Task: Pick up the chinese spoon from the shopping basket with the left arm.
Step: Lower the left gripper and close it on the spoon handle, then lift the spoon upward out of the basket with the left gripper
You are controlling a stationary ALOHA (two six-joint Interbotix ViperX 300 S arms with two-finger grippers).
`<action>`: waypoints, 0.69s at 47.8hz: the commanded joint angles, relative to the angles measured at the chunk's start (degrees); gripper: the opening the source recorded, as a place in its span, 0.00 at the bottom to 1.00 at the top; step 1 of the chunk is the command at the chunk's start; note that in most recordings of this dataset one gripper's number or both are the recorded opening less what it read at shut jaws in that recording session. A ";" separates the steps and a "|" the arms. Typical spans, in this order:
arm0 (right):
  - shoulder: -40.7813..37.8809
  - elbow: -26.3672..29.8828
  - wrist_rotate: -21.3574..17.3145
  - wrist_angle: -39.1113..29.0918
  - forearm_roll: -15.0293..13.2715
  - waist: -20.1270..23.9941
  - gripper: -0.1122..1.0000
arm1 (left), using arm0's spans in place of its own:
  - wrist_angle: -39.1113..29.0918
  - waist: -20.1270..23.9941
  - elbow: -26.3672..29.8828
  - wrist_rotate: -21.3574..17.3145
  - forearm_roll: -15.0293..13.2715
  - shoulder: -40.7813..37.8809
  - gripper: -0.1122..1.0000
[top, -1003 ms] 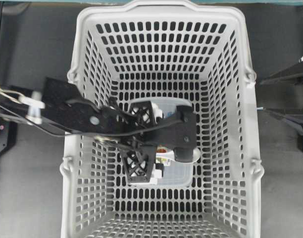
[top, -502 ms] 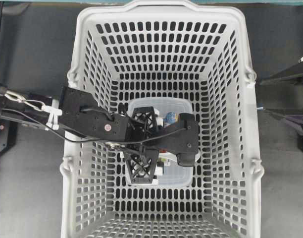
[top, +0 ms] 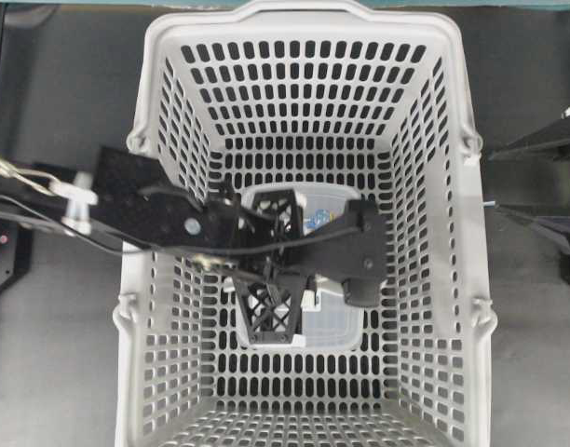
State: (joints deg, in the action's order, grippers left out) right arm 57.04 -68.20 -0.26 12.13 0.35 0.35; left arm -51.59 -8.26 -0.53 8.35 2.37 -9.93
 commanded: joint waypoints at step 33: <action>0.18 0.35 -0.09 0.53 0.09 0.09 0.68 | -22.50 0.18 24.70 -1.41 0.18 0.62 0.22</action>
State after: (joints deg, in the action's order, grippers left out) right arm 57.39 -68.29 -0.26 12.13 0.35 0.35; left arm -74.09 -8.17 22.94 7.03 2.37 -10.37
